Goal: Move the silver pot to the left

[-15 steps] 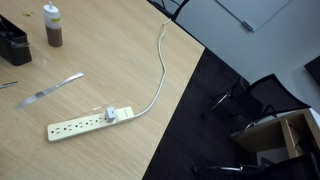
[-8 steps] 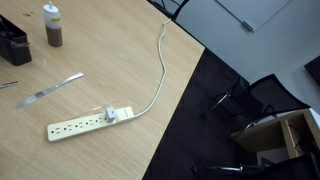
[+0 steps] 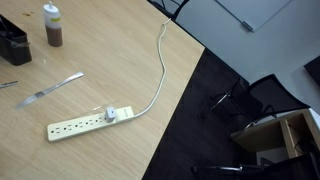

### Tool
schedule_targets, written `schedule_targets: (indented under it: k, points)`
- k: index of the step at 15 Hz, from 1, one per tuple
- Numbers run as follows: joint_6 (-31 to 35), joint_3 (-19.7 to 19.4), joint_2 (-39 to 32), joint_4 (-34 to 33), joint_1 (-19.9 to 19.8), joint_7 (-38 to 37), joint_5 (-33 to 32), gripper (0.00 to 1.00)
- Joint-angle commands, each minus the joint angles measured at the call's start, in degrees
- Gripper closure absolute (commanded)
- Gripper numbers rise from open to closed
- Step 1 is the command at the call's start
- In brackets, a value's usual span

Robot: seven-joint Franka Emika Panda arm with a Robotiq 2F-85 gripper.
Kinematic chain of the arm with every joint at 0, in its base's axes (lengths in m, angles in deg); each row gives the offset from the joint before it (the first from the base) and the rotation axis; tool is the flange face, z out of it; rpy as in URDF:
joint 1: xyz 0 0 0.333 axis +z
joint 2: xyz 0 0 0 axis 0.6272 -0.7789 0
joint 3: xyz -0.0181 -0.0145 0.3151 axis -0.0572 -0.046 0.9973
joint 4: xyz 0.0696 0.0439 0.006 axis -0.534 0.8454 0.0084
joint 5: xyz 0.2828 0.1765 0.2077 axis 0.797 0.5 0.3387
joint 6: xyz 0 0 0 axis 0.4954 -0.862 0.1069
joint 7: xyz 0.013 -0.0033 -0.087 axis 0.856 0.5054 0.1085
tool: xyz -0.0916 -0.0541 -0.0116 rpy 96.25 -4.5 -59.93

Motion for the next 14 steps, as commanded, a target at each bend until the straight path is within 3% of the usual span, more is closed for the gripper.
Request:
schedule_targets:
  k: [1, 7, 14]
  points:
    - [4.17, 4.14, -4.16, -1.83, -4.05, 13.65, 6.11, 0.98]
    - [0.83, 7.01, -8.95, -3.04, -8.26, 28.49, 16.65, 0.98]
    - [-2.59, 4.23, -10.30, -2.32, -7.92, 29.84, 18.75, 0.98]
